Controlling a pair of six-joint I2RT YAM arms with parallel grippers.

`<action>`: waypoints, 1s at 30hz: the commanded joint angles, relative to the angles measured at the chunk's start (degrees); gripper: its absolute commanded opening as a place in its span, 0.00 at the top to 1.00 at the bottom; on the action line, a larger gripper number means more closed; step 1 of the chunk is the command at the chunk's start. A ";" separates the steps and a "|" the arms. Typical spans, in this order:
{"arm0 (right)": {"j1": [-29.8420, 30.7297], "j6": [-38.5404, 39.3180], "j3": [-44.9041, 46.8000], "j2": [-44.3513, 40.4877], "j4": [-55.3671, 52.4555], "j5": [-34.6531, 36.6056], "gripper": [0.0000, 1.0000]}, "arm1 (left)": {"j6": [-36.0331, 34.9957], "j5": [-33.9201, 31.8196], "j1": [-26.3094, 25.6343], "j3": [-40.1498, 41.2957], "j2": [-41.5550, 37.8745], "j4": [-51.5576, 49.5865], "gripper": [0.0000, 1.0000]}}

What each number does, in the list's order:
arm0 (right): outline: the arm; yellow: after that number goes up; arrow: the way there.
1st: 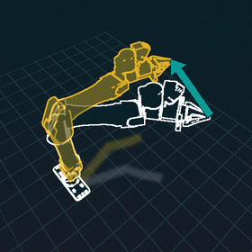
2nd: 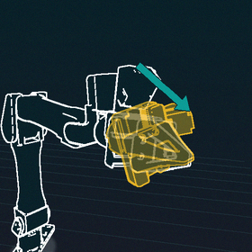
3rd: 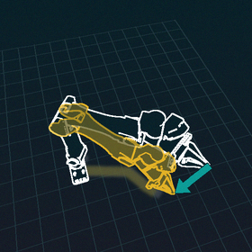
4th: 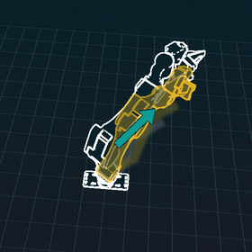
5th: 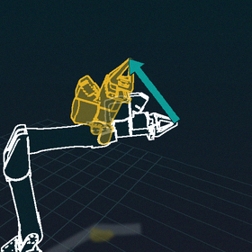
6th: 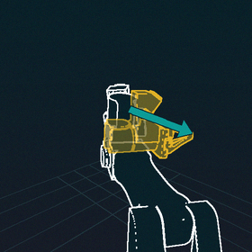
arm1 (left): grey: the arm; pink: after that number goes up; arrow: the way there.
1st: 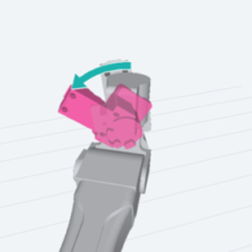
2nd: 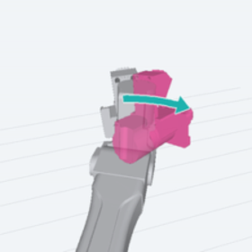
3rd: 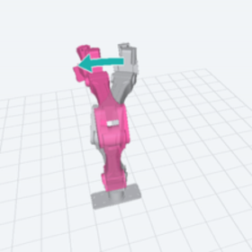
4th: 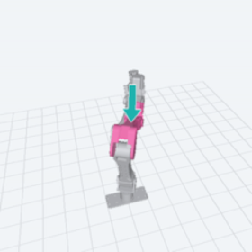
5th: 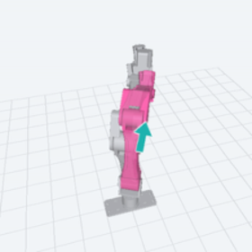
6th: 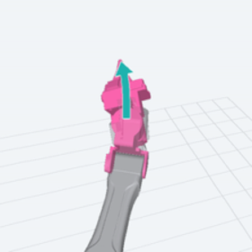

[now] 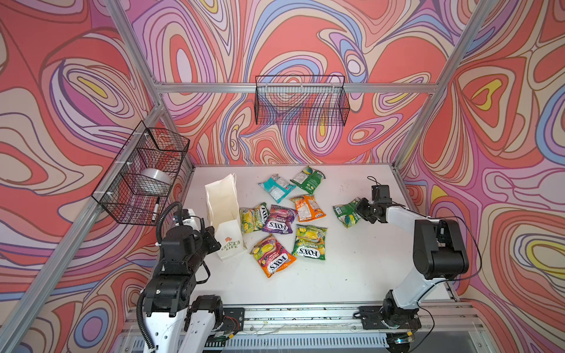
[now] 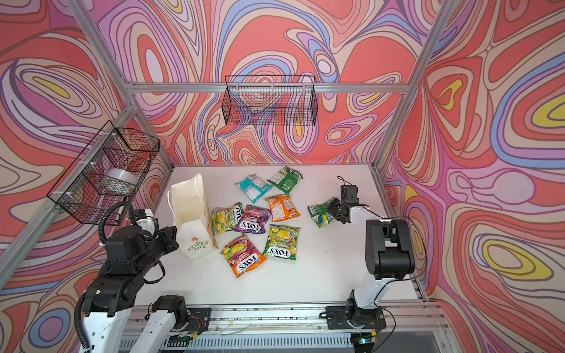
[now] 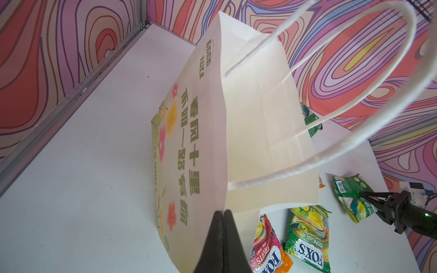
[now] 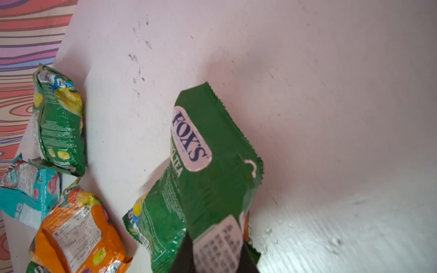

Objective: Place the snacks into the paper bag
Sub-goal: Pick up the snack from the top-right of the table, then place the snack in the paper bag.

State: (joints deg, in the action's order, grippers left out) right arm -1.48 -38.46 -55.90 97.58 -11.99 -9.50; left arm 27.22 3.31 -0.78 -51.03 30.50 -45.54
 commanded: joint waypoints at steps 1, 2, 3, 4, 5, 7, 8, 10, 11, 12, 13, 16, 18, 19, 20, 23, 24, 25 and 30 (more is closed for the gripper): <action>-0.03 1.21 -0.41 -4.79 -3.19 -0.26 0.99 | -0.06 0.85 0.25 1.26 0.36 -1.04 1.00; -0.04 1.36 -0.52 -5.72 -3.78 -0.31 1.00 | -0.06 0.85 0.25 1.21 0.35 -0.95 1.00; -0.04 1.38 -0.53 -6.58 -4.29 -0.26 1.00 | -0.11 0.82 0.25 1.27 0.35 -1.01 1.00; -0.05 1.34 -0.53 -7.55 -4.73 -0.30 1.00 | -0.07 0.92 0.25 1.23 0.30 -0.96 1.00; -0.05 1.35 -0.53 -8.40 -5.00 -0.59 1.00 | -0.11 0.97 0.25 1.27 0.26 -1.01 1.00; -0.07 1.04 -0.68 -10.06 -5.40 -1.45 1.00 | -0.07 1.15 0.27 1.32 0.28 -0.88 1.00; 0.06 0.95 -0.83 -10.98 -5.50 -2.20 1.00 | -0.06 1.35 0.33 1.34 0.18 -0.85 1.00; 0.57 0.71 -1.57 -13.08 -6.12 -3.05 1.00 | -0.21 1.71 0.34 1.24 0.06 -0.69 1.00; 1.07 0.73 -2.28 -14.27 -6.73 -3.16 1.00 | -0.20 1.91 0.34 1.34 -0.03 -0.65 1.00; 1.79 0.76 -3.21 -15.41 -7.48 -3.09 1.00 | -0.17 2.17 0.34 1.21 -0.22 -0.56 1.00; 2.75 0.97 -4.31 -16.46 -8.20 -2.79 1.00 | -0.25 2.49 0.34 1.32 -0.42 -0.43 1.00; 7.54 1.67 -8.98 -19.90 -10.43 -0.99 1.00 | -0.31 3.58 0.42 1.56 -1.46 0.26 1.00; 11.81 2.24 -12.67 -21.58 -11.20 0.80 1.00 | -0.28 4.05 0.42 1.62 -2.11 0.45 1.00; 14.80 2.62 -15.00 -21.96 -11.85 2.24 1.00 | -0.36 4.41 0.42 1.54 -2.36 0.57 1.00; 17.33 2.96 -17.47 -22.24 -12.24 3.31 1.00 | -0.41 4.67 0.48 1.57 -2.85 0.83 1.00; 24.41 3.54 -24.23 -21.48 -11.95 5.08 1.00 | -0.41 5.41 0.51 1.79 -3.85 1.39 1.00; 26.91 3.82 -26.50 -20.79 -11.56 5.44 1.00 | -0.35 5.55 0.60 1.87 -4.09 1.55 1.00; 28.70 4.11 -28.34 -20.14 -11.08 5.69 1.00 | -0.29 5.57 0.60 1.87 -4.13 1.59 1.00; 40.54 6.84 -41.12 -13.31 -9.41 7.79 1.00 | -0.13 6.10 0.86 1.86 -4.52 1.94 1.00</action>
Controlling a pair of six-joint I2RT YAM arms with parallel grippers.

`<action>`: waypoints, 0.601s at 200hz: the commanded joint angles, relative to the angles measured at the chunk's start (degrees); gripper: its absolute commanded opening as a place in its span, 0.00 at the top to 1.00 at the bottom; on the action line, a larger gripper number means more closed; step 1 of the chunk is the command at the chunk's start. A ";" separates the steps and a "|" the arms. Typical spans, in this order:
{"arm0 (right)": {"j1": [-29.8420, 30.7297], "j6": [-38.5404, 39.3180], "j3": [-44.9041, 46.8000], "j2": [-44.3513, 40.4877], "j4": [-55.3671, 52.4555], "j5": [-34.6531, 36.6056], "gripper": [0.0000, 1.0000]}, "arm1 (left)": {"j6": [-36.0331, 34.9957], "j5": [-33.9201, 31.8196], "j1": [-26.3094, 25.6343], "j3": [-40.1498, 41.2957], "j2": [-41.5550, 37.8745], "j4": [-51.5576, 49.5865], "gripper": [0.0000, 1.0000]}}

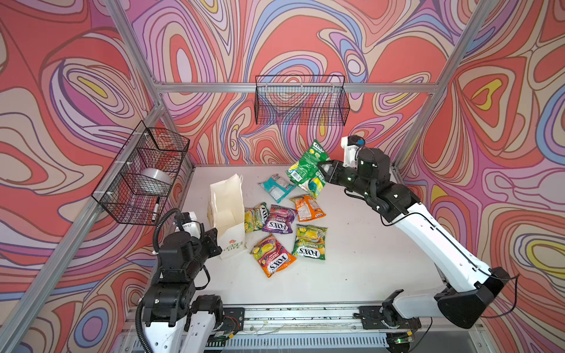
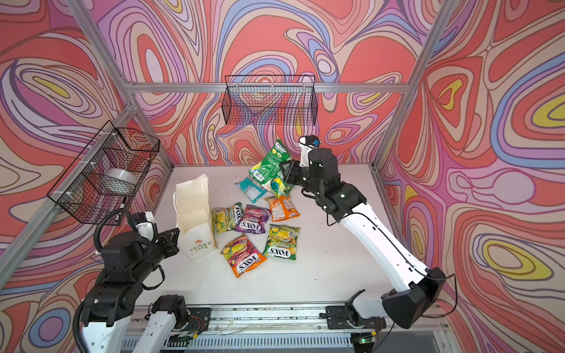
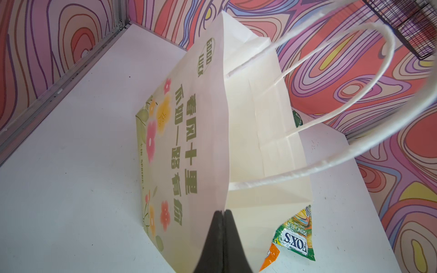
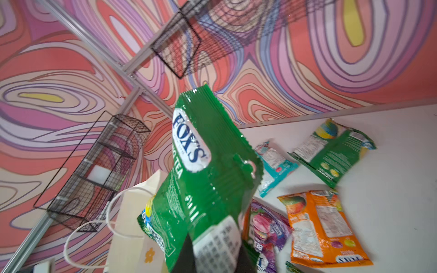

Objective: Place the snacks into the paper bag
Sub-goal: Place the snack in the paper bag.

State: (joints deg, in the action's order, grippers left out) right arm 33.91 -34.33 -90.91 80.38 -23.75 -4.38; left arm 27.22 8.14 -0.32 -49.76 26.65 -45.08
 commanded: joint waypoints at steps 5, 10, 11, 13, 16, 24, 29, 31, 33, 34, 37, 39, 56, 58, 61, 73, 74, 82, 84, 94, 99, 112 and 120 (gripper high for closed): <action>7.97 3.58 -10.01 6.35 2.26 3.14 1.00 | 0.10 1.36 0.49 0.69 -0.86 1.64 1.00; 9.41 4.07 -11.93 7.74 2.37 3.32 1.00 | 0.15 1.30 0.54 0.71 -0.88 1.67 1.00; 9.72 4.17 -12.32 8.02 2.42 3.37 1.00 | 0.13 1.24 0.56 0.71 -0.89 1.66 1.00; 10.26 4.35 -13.05 8.52 2.51 3.47 1.00 | 0.18 1.23 0.58 0.71 -0.99 1.66 1.00; 11.33 4.76 -14.22 9.62 2.63 3.80 1.00 | 0.15 1.26 0.58 0.71 -1.02 1.73 1.00; 13.28 5.06 -17.45 11.90 2.61 4.41 1.00 | 0.20 1.35 0.58 0.87 -1.24 1.90 1.00; 13.97 5.18 -18.94 12.85 2.50 4.46 1.00 | 0.12 1.36 0.58 0.95 -1.36 2.00 1.00; 14.70 5.25 -20.02 13.96 2.48 4.45 1.00 | 0.24 1.35 0.58 1.04 -1.43 2.08 1.00; 15.09 5.26 -20.67 14.53 2.48 4.46 1.00 | 0.28 1.28 0.58 0.99 -1.47 2.10 1.00; 15.29 5.25 -21.00 14.80 2.48 4.42 1.00 | 0.28 1.23 0.58 0.99 -1.45 2.10 1.00; 15.76 5.30 -21.68 15.44 2.48 4.52 1.00 | 0.28 1.18 0.58 1.06 -1.43 2.10 1.00; 16.32 5.40 -22.67 16.23 2.52 4.72 1.00 | 0.26 1.18 0.58 1.06 -1.45 2.15 1.00; 19.15 5.77 -27.05 20.25 3.13 6.41 1.00 | 0.28 1.28 0.58 1.11 -1.70 2.32 1.00; 19.25 5.76 -27.22 20.43 3.20 6.49 1.00 | 0.31 1.31 0.58 1.14 -1.76 2.35 1.00; 19.72 5.51 -28.19 20.81 3.33 6.65 1.00 | 0.31 1.28 0.58 1.17 -1.78 2.36 1.00; 20.69 4.76 -30.74 24.66 3.94 6.32 1.00 | 0.35 1.29 0.59 1.16 -1.74 2.37 1.00; 20.77 4.73 -31.00 24.79 3.96 6.28 1.00 | 0.32 1.28 0.59 1.20 -1.76 2.37 1.00; 21.55 4.54 -32.81 26.56 3.97 6.67 1.00 | 0.30 1.41 0.58 1.29 -1.78 2.37 1.00; 21.70 4.53 -33.25 27.02 3.91 6.80 1.00 | 0.33 1.43 0.58 1.28 -1.80 2.37 1.00; 22.45 4.27 -35.16 29.10 3.82 7.01 1.00 | 0.36 1.32 0.58 1.26 -1.79 2.37 1.00; 22.66 4.20 -36.14 29.83 3.69 7.09 1.00 | 0.37 1.23 0.58 1.31 -1.86 2.37 1.00; 23.11 3.33 -38.40 32.51 3.36 7.56 1.00 | 0.37 1.33 0.58 1.33 -1.88 2.47 1.00; 23.25 2.81 -39.25 33.75 3.15 7.91 1.00 | 0.37 1.33 0.59 1.35 -1.95 2.47 1.00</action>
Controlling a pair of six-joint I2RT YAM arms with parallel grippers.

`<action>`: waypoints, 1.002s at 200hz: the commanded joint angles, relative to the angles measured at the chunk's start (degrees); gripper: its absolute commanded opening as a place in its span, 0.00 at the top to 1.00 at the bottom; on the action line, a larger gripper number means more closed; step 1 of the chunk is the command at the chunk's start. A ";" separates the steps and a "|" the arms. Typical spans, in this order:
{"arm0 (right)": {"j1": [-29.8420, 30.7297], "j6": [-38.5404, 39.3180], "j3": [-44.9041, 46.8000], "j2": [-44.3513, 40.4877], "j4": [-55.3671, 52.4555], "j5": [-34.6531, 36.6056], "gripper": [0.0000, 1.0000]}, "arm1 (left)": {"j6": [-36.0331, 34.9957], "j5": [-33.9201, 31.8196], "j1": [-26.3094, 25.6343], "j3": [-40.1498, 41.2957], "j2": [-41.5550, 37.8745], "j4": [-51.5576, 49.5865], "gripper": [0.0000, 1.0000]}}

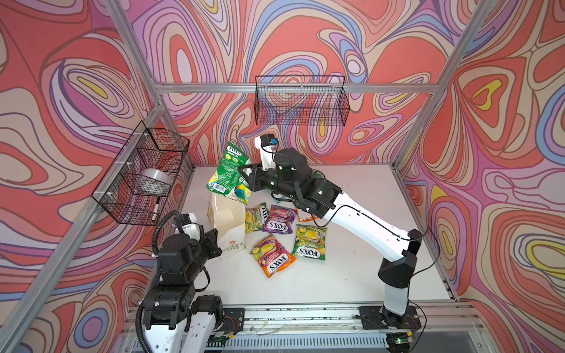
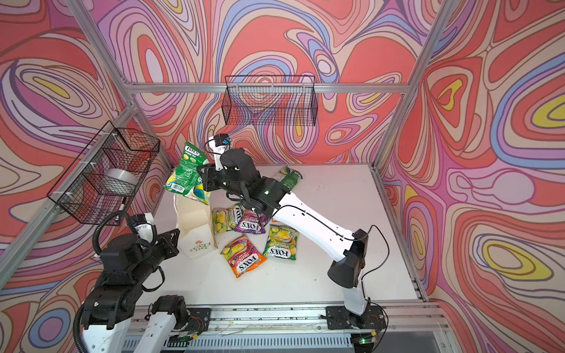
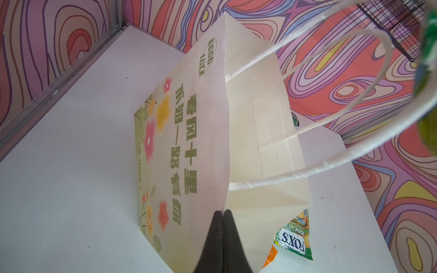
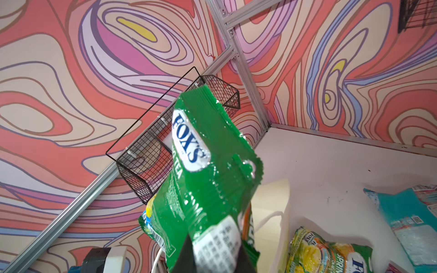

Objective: Place the snacks into the paper bag
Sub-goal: Place the snack in the paper bag.

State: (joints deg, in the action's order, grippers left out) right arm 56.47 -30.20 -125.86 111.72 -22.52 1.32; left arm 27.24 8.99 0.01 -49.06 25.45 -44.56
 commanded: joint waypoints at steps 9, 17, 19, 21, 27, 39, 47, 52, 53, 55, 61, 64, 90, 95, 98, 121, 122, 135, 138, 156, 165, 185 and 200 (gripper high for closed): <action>0.76 -1.87 -4.81 3.74 1.57 2.96 1.00 | 0.35 0.34 0.30 0.71 -0.85 1.93 1.00; 0.79 -2.21 -4.75 4.51 1.26 3.91 1.00 | 0.43 0.20 0.25 0.69 -0.84 1.93 1.00; 0.76 -2.30 -4.63 4.72 1.26 4.18 1.00 | 0.44 0.18 0.25 0.71 -0.84 1.93 1.00; 0.75 -2.32 -4.63 4.82 1.19 4.49 1.00 | 0.44 0.09 0.25 0.69 -0.84 1.86 1.00; 0.84 -2.41 -4.19 5.10 1.08 5.40 1.00 | 0.41 0.06 0.25 0.65 -0.93 1.85 1.00; 0.91 -2.50 -3.53 5.60 0.20 7.46 1.00 | 0.42 -0.01 0.25 0.80 -1.08 1.84 1.00; 0.96 -2.42 -2.99 5.64 -0.44 9.07 1.00 | 0.38 -0.14 0.25 0.76 -1.09 1.85 1.00; 1.06 -2.26 -2.45 5.52 -0.67 10.00 1.00 | 0.48 -0.29 0.25 0.78 -1.08 1.86 1.00; 1.08 -2.16 -2.37 5.48 -0.72 10.31 1.00 | 0.51 -0.29 0.25 0.75 -1.09 1.80 1.00; 1.10 -2.13 -2.19 5.43 -0.76 10.84 1.00 | 0.52 -0.42 0.25 0.79 -1.06 1.77 1.00; 1.19 -1.90 -1.51 5.18 -0.90 12.04 1.00 | 0.53 -0.54 0.25 0.77 -1.06 1.74 1.00; 1.28 -1.73 -1.22 5.17 -1.00 12.55 1.00 | 0.48 -0.57 0.25 0.74 -1.04 1.77 1.00; 2.25 -1.32 -0.83 6.28 -2.61 15.26 1.00 | 0.62 -0.66 0.25 0.75 -1.05 1.76 1.00; 2.68 -1.07 -1.06 6.79 -2.97 15.76 1.00 | 0.62 -0.65 0.25 0.80 -1.04 1.81 1.00; 3.01 -0.87 -1.24 7.03 -3.23 16.08 1.00 | 0.62 -0.69 0.24 0.78 -1.04 1.77 1.00; 4.98 0.66 -2.64 9.13 -5.07 19.60 1.00 | 0.70 -1.01 0.34 0.77 -1.00 1.61 1.00; 5.02 0.70 -2.63 9.17 -5.12 19.73 1.00 | 0.66 -1.00 0.34 0.79 -0.96 1.64 1.00; 5.70 0.85 -2.78 9.83 -5.29 20.63 1.00 | 0.66 -1.21 0.34 0.72 -0.88 1.58 1.00; 5.86 0.84 -2.93 9.91 -5.44 20.80 1.00 | 0.78 -1.15 0.34 0.67 -0.85 1.58 1.00; 6.61 1.36 -6.23 12.21 -8.20 22.90 1.00 | 0.79 -1.18 0.34 0.76 -0.90 1.55 1.00; 7.33 2.01 -8.98 13.99 -10.27 24.50 1.00 | 0.75 -1.04 0.34 0.76 -0.85 1.66 1.00; 8.53 3.72 -11.07 15.90 -11.05 26.32 1.00 | 0.83 -0.97 0.42 0.81 -0.76 1.71 1.00; 8.91 3.95 -10.92 16.42 -10.56 25.89 1.00 | 0.88 -0.82 0.43 0.85 -0.77 1.78 1.00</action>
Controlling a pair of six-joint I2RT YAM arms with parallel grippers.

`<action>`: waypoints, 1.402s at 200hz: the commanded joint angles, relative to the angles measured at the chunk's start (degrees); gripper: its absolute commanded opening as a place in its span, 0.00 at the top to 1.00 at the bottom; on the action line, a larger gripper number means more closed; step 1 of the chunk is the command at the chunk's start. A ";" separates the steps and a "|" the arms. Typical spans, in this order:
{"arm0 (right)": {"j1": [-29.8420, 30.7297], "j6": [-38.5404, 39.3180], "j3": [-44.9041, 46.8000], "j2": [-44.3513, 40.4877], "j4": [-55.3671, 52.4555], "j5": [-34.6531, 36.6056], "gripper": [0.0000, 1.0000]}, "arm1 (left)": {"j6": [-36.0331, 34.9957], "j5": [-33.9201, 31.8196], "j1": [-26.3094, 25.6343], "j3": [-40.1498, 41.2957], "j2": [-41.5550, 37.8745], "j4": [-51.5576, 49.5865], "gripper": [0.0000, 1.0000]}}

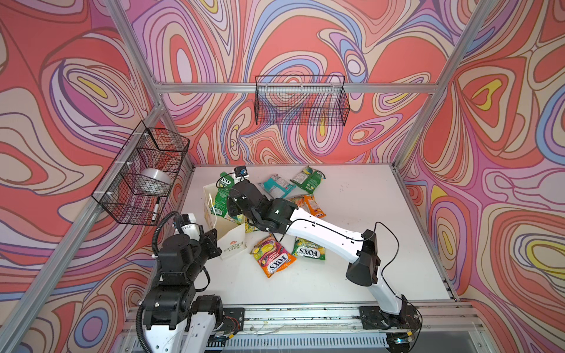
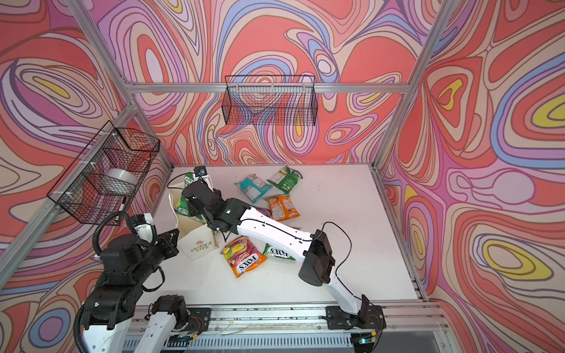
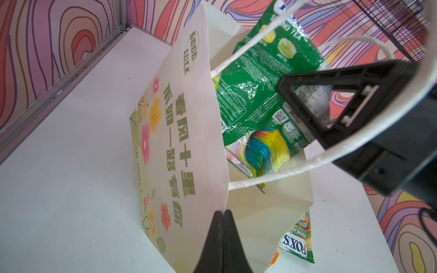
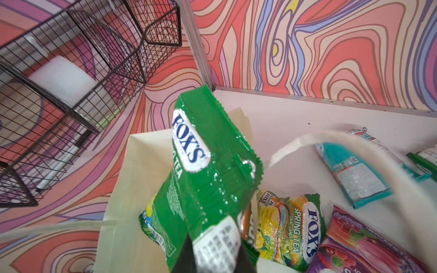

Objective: Place the snacks into the paper bag
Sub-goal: Place the snack in the paper bag, then pick up the snack at the center of the table.

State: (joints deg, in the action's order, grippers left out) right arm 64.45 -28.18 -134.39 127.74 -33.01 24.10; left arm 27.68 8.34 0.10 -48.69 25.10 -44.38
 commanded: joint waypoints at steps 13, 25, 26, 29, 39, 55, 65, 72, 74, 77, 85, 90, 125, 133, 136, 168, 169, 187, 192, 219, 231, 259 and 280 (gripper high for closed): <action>0.95 1.64 -2.21 0.49 0.11 2.47 0.93 | 0.41 -0.21 0.34 0.48 -0.38 1.61 1.00; 0.95 1.73 -1.96 0.44 0.30 2.11 0.86 | 0.39 -0.22 0.35 0.52 -0.38 1.68 1.00; 0.95 1.73 -1.96 0.44 0.30 2.11 0.86 | 0.37 -0.23 0.34 0.52 -0.35 1.67 1.00; 0.95 1.92 -1.86 0.38 0.43 1.97 0.85 | 0.43 -0.23 0.34 0.53 -0.34 1.71 1.00; 0.95 2.20 -1.63 0.07 0.74 1.41 0.79 | 0.44 -0.17 0.34 0.60 -0.24 1.69 1.00; 0.95 2.60 -0.66 -0.64 1.78 0.22 0.63 | 0.44 -0.21 0.42 0.56 -0.13 1.67 1.00; 0.92 2.94 0.22 -1.42 2.78 -0.96 0.51 | 0.42 -0.17 0.38 0.60 0.07 1.67 1.00; 0.95 3.21 0.68 -1.87 3.33 -1.70 0.46 | 0.40 -0.18 0.35 0.56 0.14 1.69 1.00; 0.95 3.22 0.83 -1.95 3.51 -1.82 0.44 | 0.39 -0.15 0.39 0.60 0.13 1.67 1.00; 0.95 3.36 0.93 -2.01 3.61 -2.06 0.43 | 0.44 -0.11 0.41 0.59 0.20 1.60 1.00; 0.92 3.65 0.96 -2.29 3.68 -2.60 0.39 | 0.44 -0.08 0.41 0.60 0.25 1.69 1.00; 0.94 3.83 0.81 -2.32 3.73 -2.91 0.38 | 0.40 -0.08 0.43 0.54 0.22 1.67 1.00; 0.92 5.88 0.12 -4.19 4.30 -7.54 0.31 | 0.42 -0.17 0.43 0.60 0.30 1.57 1.00; 0.95 6.58 -0.13 -4.72 4.22 -8.65 0.29 | 0.37 -0.35 0.43 0.67 0.44 1.47 1.00; 0.95 6.86 -0.26 -4.98 4.12 -8.97 0.28 | 0.42 -0.41 0.43 0.67 0.52 1.49 1.00; 0.95 10.02 -0.80 -9.33 2.30 -11.39 0.21 | 0.52 -3.31 0.43 0.26 1.84 0.14 1.00; 0.95 10.10 -0.79 -9.52 2.24 -11.50 0.21 | 0.57 -3.41 0.43 0.21 1.91 0.07 1.00; 0.95 11.57 -0.40 -12.64 -0.07 -11.15 0.17 | 1.08 -6.51 0.43 0.21 2.95 -0.88 1.00; 0.86 11.94 -0.10 -13.58 -0.81 -10.64 0.16 | 1.16 -7.58 0.43 -0.05 3.38 -1.36 1.00; -0.26 12.84 4.47 -19.04 -3.67 -8.41 0.13 | 1.48 -8.57 0.95 -0.91 4.78 -2.64 1.00; -1.44 12.57 7.71 -21.70 -4.76 -7.82 0.13 | 1.46 -8.06 0.96 -0.80 4.45 -2.47 1.00; -6.83 9.07 18.63 -29.95 -5.75 -9.55 0.12 | 1.32 -6.60 1.04 -0.72 4.08 -1.86 1.00; -12.39 5.67 28.30 -35.83 -5.93 -11.54 0.12 | 1.17 -5.71 1.04 -0.54 4.06 -1.35 1.00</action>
State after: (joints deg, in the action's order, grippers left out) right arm 57.25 -18.55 -114.63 96.12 -35.51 14.02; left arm 28.75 1.96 0.80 -49.25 29.12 -43.83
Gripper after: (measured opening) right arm 0.882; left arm 0.048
